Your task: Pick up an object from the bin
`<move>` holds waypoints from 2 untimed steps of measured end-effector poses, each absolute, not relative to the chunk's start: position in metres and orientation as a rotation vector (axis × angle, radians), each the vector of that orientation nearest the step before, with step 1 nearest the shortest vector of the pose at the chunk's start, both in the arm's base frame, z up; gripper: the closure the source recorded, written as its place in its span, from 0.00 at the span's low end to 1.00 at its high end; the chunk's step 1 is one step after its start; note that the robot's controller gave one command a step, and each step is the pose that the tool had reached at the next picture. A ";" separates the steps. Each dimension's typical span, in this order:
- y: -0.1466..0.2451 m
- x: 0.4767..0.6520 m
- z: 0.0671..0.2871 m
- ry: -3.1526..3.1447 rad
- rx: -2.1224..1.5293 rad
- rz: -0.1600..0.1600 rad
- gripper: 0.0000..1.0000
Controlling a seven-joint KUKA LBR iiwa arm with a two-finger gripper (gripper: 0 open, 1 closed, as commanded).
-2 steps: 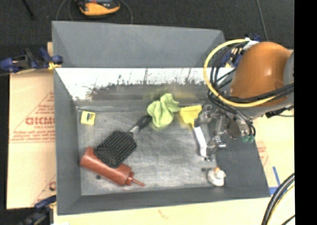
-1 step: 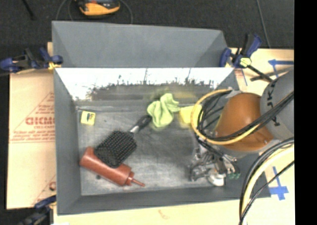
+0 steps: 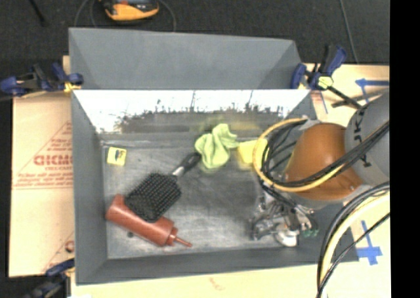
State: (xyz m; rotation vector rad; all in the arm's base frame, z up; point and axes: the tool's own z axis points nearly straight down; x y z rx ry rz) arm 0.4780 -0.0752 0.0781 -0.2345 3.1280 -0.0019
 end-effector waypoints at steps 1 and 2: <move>-0.053 0.496 0.085 3.054 -0.711 -0.001 0.00; -0.053 0.495 0.085 3.055 -0.711 -0.001 0.00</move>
Offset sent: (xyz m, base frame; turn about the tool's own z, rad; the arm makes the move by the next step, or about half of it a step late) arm 0.0000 0.0000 0.0000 0.0000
